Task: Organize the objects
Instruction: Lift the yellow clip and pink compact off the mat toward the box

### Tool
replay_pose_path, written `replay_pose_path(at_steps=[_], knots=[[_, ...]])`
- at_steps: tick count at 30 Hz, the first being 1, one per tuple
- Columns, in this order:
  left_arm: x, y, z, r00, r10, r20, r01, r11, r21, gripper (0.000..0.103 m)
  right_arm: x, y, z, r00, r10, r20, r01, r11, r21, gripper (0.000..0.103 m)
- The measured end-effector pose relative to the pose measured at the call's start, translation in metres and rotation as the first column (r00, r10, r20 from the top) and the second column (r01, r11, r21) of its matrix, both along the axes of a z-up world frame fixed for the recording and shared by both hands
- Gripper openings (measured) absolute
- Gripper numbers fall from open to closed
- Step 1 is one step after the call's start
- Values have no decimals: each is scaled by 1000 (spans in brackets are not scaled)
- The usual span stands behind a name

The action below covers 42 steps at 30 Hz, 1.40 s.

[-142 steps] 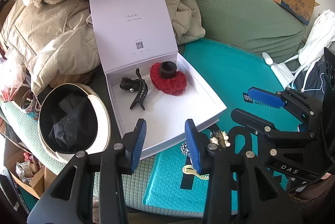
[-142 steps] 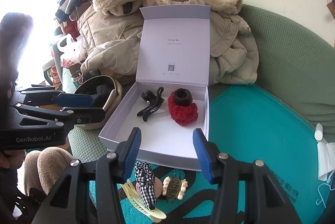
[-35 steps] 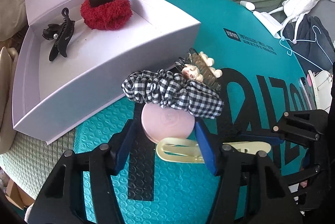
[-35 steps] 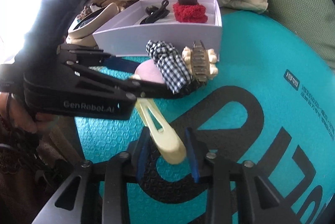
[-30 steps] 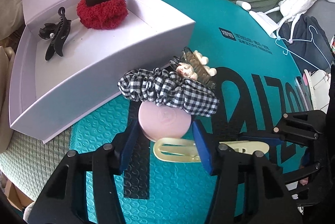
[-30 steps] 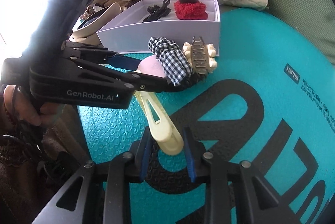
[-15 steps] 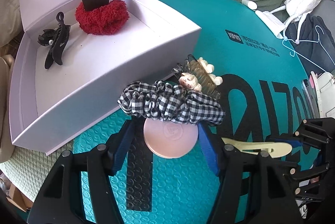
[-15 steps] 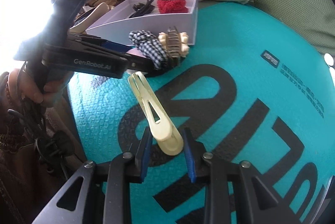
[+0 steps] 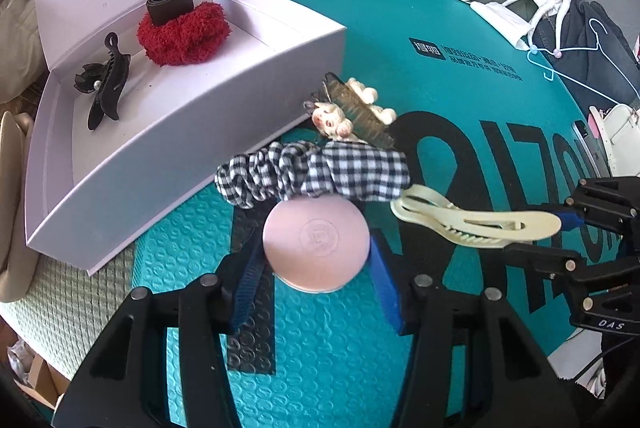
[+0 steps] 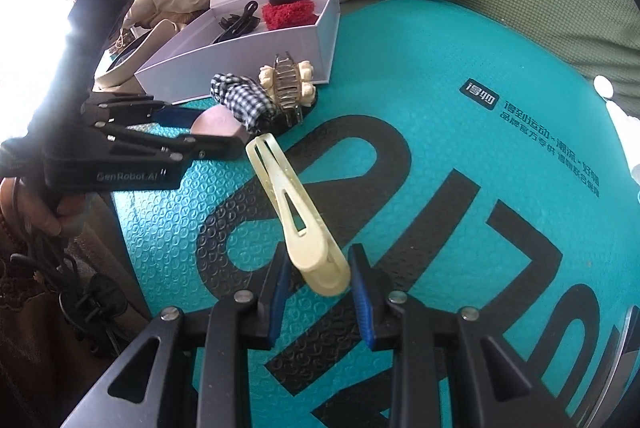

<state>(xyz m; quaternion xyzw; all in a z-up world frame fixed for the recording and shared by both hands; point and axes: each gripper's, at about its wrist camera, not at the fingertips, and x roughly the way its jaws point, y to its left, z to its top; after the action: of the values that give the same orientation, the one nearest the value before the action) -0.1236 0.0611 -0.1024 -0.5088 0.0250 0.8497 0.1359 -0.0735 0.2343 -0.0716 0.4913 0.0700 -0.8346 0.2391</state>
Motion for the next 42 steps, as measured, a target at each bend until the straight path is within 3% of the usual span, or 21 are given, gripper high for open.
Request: replay_pose_path(at_steps=[4, 6, 9, 11, 20, 28, 29, 30, 31, 34, 37, 42], knots=[[21, 1, 2, 1000, -16, 18, 16, 1000, 2, 49, 2, -3, 1, 1000, 10, -15, -10, 1000, -7, 29], [31, 2, 3, 1000, -22, 21, 22, 1000, -12, 49, 1, -7, -2, 1000, 14, -9, -14, 1000, -3, 39], [44, 0, 4, 999, -23, 22, 23, 1000, -20, 49, 1, -12, -6, 1000, 23, -4, -23, 1000, 1, 41], [49, -4, 4, 1000, 18, 15, -18, 1000, -19, 49, 1, -15, -6, 1000, 26, -8, -26, 1000, -3, 41], [48, -10, 1, 999, 30, -17, -30, 1000, 0, 54, -8, -28, -5, 996, 14, -86, -12, 999, 32, 47], [47, -16, 0, 999, 32, -33, -30, 997, 66, 63, -11, -37, -14, 995, 41, -91, -39, 999, 19, 47], [47, -16, 0, 999, 33, -34, -30, 998, 62, 63, -10, -38, -14, 995, 41, -95, -39, 999, 19, 45], [47, -15, -1, 999, 34, -38, -31, 998, 57, 63, -9, -40, -14, 994, 49, -99, -47, 999, 22, 25], [47, -15, -1, 999, 34, -41, -32, 998, 53, 63, -6, -44, -15, 991, 76, -108, -71, 996, 45, 23], [46, -13, -2, 998, 32, -54, -30, 999, 36, 62, 0, -49, -15, 983, 116, -141, -102, 989, 103, 23], [47, -11, -2, 997, 37, -68, -38, 999, -11, 51, -2, -45, -15, 988, 93, -125, -84, 994, 70, 23], [47, -23, 1, 997, 71, -44, -68, 996, 59, 49, 0, -43, -13, 990, 87, -111, -81, 995, 61, 23]])
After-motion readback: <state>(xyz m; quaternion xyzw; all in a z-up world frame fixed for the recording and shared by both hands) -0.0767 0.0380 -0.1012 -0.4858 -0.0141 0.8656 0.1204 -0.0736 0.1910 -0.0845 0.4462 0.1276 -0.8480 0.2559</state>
